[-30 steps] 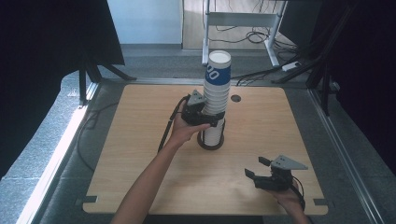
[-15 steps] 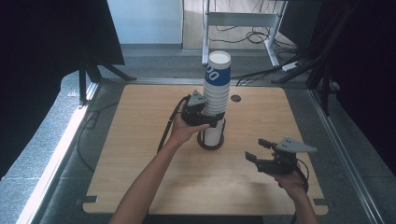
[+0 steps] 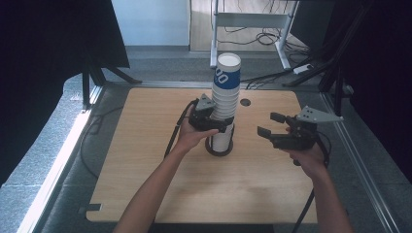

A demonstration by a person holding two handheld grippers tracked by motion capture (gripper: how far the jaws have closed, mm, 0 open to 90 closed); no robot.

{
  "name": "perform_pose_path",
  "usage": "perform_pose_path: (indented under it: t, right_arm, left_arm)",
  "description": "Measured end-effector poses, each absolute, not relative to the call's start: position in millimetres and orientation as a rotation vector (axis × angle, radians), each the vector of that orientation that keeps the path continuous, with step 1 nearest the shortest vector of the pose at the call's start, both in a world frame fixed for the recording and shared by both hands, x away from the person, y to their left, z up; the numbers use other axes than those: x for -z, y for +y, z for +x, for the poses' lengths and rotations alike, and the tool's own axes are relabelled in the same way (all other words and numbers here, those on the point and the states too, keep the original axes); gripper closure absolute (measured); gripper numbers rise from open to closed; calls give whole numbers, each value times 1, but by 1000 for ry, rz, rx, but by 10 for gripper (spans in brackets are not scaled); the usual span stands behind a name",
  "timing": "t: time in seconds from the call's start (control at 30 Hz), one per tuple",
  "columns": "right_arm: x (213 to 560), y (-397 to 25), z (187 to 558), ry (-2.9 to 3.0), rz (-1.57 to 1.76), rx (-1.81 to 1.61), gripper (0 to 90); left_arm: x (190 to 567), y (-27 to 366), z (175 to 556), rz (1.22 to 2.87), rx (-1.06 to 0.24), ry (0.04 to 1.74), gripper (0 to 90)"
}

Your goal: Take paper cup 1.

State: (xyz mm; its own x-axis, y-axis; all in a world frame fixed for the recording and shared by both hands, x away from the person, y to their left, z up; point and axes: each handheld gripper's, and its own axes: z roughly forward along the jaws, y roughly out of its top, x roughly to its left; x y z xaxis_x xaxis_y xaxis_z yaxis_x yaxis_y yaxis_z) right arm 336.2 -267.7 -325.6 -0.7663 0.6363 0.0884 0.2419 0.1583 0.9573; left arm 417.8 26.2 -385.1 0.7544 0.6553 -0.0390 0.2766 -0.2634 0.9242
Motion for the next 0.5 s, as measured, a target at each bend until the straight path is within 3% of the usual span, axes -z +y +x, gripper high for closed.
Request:
perform_pose_path:
  t: [0.5]
  right_arm:
    - [294, -245, 364, 2143, 774, -1703, 223]
  left_arm:
    - [385, 26, 417, 1849, -427, 721, 133]
